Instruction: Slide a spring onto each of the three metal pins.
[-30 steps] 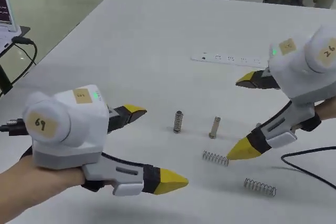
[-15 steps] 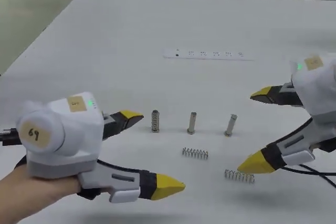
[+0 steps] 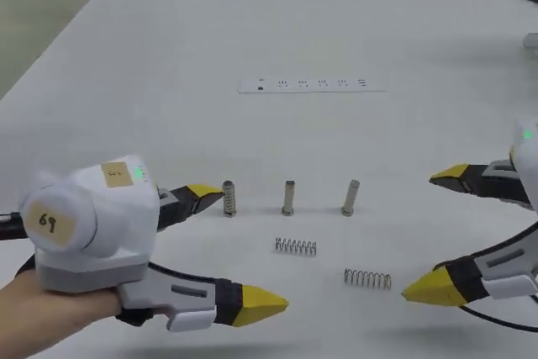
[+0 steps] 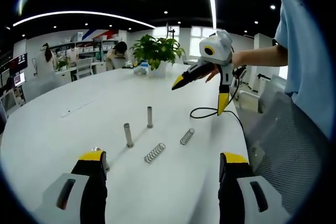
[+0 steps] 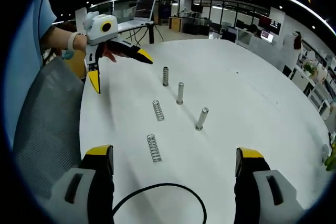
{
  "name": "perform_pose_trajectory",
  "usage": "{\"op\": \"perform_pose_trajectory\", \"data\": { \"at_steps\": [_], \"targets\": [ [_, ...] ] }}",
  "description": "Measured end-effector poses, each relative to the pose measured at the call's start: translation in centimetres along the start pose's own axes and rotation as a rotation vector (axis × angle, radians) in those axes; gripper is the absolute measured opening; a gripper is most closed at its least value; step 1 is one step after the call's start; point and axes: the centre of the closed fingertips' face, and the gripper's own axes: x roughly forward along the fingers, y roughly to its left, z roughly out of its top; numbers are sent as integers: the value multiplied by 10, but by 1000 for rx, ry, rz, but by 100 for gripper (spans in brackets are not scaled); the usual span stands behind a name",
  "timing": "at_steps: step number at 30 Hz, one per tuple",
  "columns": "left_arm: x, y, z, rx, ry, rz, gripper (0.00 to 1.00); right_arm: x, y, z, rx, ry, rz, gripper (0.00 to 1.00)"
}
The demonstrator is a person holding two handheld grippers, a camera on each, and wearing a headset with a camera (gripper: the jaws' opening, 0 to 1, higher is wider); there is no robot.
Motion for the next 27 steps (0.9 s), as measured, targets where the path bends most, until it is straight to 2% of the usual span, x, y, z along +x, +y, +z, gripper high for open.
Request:
{"op": "perform_pose_trajectory", "data": {
  "at_steps": [8, 16, 19, 27],
  "targets": [
    [6, 2, -6, 14, 18, -18, 84, -7, -1, -8, 39, -8, -28, 95],
    [15, 9, -15, 44, 52, -46, 76, -6, 5, -9, 58, -13, -21, 93],
    [19, 10, -15, 48, 51, -54, 74, -7, 6, -10, 64, -14, -22, 92],
    [33, 14, -22, 57, 58, -70, 60, -11, 11, -13, 78, -15, -26, 92]
  ]
}}
